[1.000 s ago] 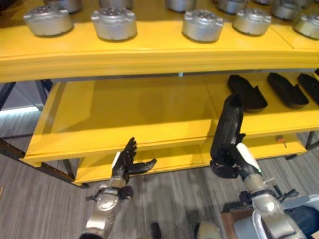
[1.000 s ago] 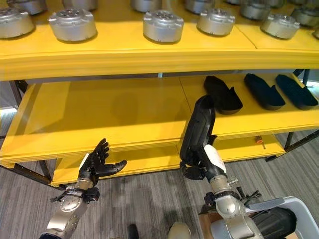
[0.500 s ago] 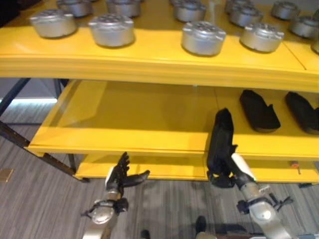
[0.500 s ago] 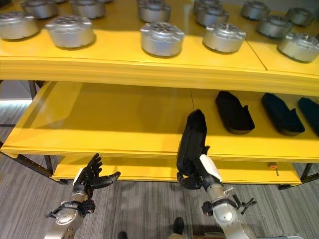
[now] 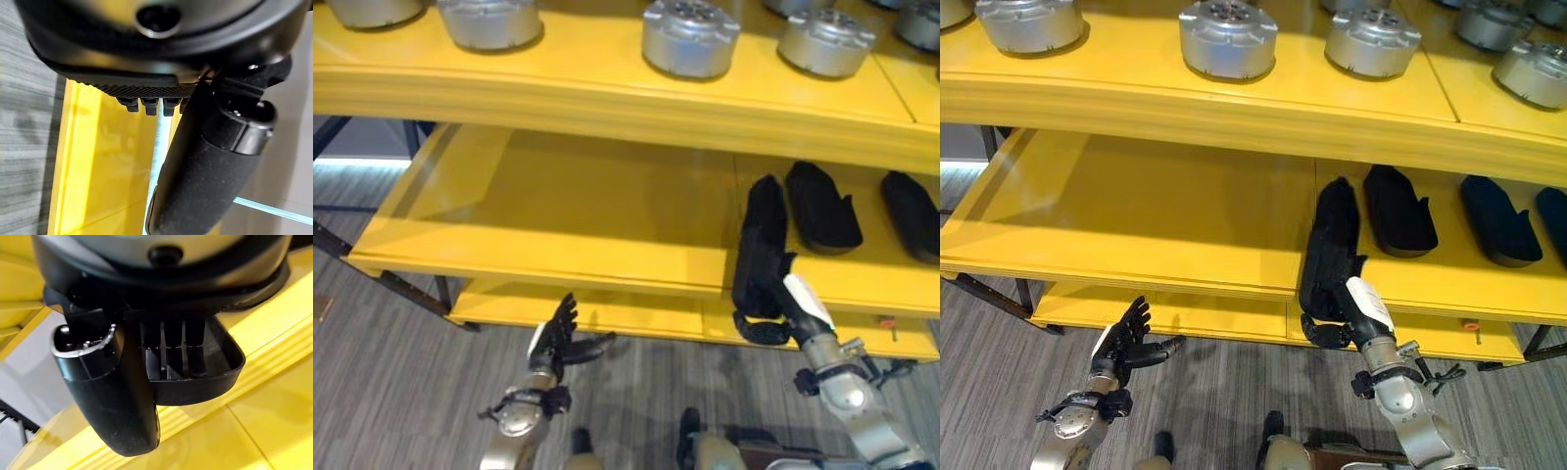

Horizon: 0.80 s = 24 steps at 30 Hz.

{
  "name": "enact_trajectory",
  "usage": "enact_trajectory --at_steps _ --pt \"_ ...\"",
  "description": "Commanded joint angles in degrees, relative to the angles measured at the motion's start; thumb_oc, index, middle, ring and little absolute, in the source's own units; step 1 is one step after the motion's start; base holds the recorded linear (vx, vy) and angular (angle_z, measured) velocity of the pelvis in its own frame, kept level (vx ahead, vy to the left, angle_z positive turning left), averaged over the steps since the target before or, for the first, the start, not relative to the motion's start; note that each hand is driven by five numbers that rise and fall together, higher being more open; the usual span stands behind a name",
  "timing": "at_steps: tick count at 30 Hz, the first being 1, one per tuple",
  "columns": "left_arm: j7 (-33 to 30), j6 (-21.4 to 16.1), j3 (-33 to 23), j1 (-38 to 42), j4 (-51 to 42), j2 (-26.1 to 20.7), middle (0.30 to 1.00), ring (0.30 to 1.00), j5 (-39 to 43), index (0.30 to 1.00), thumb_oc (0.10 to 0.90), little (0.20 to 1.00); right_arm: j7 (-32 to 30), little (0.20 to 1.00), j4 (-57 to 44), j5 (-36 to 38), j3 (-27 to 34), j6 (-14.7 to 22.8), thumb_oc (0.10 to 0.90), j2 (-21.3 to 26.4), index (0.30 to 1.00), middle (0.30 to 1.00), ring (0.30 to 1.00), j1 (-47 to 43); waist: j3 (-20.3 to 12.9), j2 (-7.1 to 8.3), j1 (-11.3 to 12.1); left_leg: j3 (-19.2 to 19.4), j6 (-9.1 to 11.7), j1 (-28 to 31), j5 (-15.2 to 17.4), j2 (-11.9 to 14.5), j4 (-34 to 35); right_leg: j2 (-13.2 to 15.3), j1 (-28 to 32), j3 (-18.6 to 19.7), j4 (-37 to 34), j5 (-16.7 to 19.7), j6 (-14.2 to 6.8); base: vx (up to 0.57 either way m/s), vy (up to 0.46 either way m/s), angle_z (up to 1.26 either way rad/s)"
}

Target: Move parts from the plastic box to the shelf.

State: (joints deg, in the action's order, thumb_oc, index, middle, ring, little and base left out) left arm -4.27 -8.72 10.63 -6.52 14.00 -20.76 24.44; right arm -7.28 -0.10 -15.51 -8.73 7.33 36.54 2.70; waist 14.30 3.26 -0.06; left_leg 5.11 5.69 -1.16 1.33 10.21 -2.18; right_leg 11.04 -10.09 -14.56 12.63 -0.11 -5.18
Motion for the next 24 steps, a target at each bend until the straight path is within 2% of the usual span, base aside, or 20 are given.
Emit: enact_trajectory --at_steps 1,14,22,24 --pt "0.73 -5.04 -1.15 3.18 -8.33 -3.72 1.000 1.000 0.58 1.000 0.900 1.000 -3.52 0.300 -8.73 1.88 2.46 5.94 0.400 2.46 0.300 0.300 0.300 -10.10 -2.79 1.37 1.67 0.03 -0.84 1.83 2.28 2.13 -3.98 5.23 -1.31 3.52 2.45 3.50 -4.63 0.01 0.009 0.13" --pt "1.42 -5.08 -0.27 3.30 -10.25 -6.09 1.000 1.000 1.10 1.000 0.900 1.000 -2.59 0.300 -3.29 0.99 -3.70 3.65 0.400 7.55 0.300 0.300 0.300 -22.49 -0.41 1.51 4.49 -2.29 -1.07 -1.06 3.45 0.58 -6.22 6.91 -1.72 2.65 2.73 4.19 -5.00 -0.01 0.014 0.13" --pt "1.93 -5.11 0.87 4.03 -11.42 -7.94 1.000 1.000 2.47 1.000 0.900 1.000 -4.29 0.300 4.93 2.01 -7.31 1.54 0.400 11.64 0.300 0.300 0.300 -34.69 2.80 1.25 6.01 -3.86 -1.04 -5.66 4.60 -0.47 -10.77 7.29 -4.21 3.11 4.22 4.24 -4.66 -0.06 0.013 0.14" --pt "1.97 -5.40 1.40 4.78 -12.23 -8.90 1.000 1.000 3.20 1.000 0.900 1.000 -4.64 0.300 10.22 2.28 -10.09 0.22 0.400 14.34 0.300 0.300 0.300 -41.15 4.51 0.82 6.67 -4.78 -1.02 -8.81 5.56 -0.72 -14.27 7.44 -6.23 3.51 5.84 3.79 -4.35 -0.13 0.026 0.01"
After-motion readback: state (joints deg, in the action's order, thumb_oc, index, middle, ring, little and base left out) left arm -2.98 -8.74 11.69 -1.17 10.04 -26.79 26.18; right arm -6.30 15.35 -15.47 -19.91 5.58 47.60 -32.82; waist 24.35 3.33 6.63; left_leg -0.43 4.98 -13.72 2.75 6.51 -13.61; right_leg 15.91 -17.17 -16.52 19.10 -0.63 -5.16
